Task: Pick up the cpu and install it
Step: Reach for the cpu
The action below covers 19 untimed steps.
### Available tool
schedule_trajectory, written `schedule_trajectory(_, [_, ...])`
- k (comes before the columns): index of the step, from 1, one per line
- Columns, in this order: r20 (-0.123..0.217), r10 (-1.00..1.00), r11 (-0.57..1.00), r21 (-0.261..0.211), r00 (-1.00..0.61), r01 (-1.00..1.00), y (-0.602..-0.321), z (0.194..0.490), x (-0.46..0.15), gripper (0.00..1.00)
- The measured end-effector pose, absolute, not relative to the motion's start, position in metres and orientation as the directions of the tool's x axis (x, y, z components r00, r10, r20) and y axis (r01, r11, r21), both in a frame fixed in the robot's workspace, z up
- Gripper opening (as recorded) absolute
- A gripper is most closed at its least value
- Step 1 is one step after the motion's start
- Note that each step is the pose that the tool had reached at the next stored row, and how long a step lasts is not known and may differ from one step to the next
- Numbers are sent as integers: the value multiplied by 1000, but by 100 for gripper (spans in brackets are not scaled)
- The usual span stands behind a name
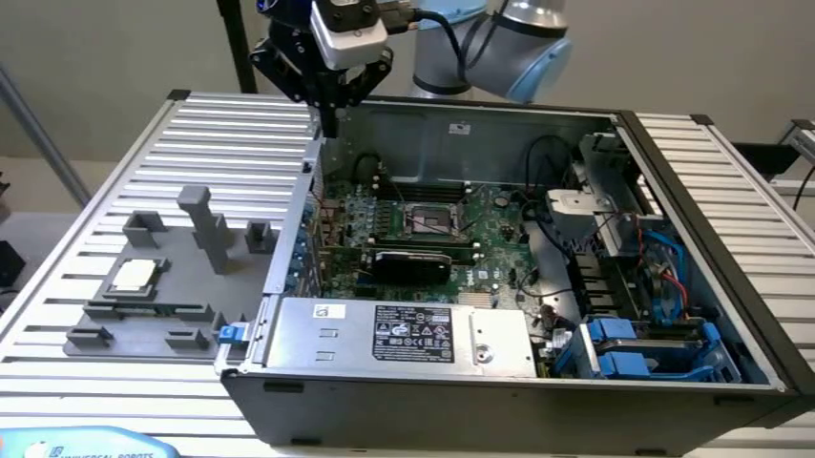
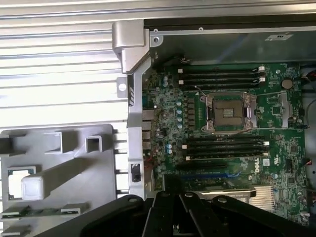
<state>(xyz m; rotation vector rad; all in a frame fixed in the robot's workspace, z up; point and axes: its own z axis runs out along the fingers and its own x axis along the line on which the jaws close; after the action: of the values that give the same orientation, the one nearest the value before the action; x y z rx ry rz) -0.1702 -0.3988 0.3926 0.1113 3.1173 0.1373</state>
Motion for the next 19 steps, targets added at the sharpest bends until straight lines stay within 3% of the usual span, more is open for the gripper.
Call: schedule_trajectory(19, [-16,72,994,89,-997,70,-399,393,-257,11])
